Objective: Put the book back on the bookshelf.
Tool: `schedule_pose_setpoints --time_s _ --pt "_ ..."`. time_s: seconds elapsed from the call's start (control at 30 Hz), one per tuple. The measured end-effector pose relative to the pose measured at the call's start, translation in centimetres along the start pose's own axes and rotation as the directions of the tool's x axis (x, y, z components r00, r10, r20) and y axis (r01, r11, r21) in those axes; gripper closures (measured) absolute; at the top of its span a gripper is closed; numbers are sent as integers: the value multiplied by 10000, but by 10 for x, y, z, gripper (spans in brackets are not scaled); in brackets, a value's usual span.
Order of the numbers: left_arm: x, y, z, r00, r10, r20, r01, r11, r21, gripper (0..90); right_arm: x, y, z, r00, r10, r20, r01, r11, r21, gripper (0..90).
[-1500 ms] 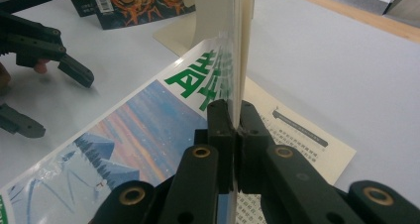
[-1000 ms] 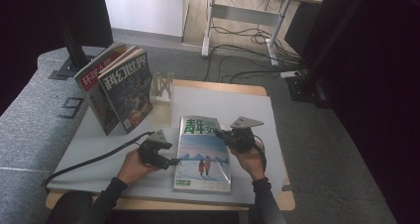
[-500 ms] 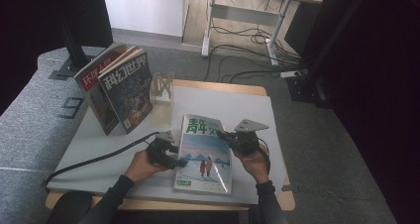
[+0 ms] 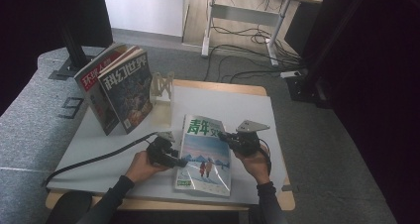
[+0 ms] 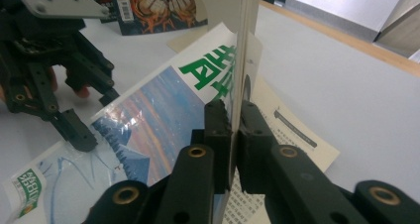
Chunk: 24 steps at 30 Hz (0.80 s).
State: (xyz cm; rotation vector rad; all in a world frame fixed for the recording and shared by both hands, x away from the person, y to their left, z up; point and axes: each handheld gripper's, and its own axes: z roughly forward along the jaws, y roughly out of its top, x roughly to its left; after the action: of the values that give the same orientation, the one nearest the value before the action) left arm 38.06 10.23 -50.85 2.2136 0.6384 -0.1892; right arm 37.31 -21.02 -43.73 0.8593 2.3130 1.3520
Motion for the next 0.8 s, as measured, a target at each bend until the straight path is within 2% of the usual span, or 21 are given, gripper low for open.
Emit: schedule_pose_setpoints --time_s 0.17,0.37,0.47,0.53,0.57,0.6,0.63,0.67,0.7,0.73,0.77,0.8 --pt "-2 0 -1 10000 59 3 -59 10000 -43 507 -8 -3 4 9982 587 -142 -586 9982 121 825" --pt "-2 2 -4 9996 266 77 -263 9993 -266 534 -15 -1 7 9968 757 256 -763 9968 219 855" --pt "0 5 -7 9992 385 -104 -389 9983 -425 562 -19 2 8 9959 719 553 -733 9970 233 858" --pt "1 11 -11 9965 571 -606 -610 9960 -651 572 -22 4 7 9952 794 574 -799 9968 76 858" --pt "1 11 -11 9965 571 -606 -610 9960 -651 577 -22 4 7 9952 794 574 -799 9968 76 858" --pt "0 16 -15 9902 791 -1148 -886 9928 -803 581 -25 11 6 9947 793 655 -787 9968 -114 858" --pt "0 16 -15 9902 791 -1148 -886 9928 -803 585 -25 11 6 9947 793 655 -787 9968 -114 858" --pt "0 18 -18 9851 929 -1449 -1069 9900 -919 585 -26 15 5 9949 711 710 -699 9974 -199 858" --pt "-1 19 -22 9769 1082 -1841 -1308 9847 -1154 594 -25 25 2 9954 621 732 -589 9972 -453 857" --pt "-1 19 -22 9769 1082 -1841 -1308 9847 -1154 597 -24 28 1 9957 576 726 -538 9971 -540 855" --pt "-2 19 -25 9713 1197 -2056 -1468 9816 -1218 597 -24 28 1 9957 576 726 -538 9971 -540 855" --pt "-3 18 -26 9679 1285 -2162 -1569 9803 -1199 598 -20 36 0 9968 298 748 -258 9982 -543 846"
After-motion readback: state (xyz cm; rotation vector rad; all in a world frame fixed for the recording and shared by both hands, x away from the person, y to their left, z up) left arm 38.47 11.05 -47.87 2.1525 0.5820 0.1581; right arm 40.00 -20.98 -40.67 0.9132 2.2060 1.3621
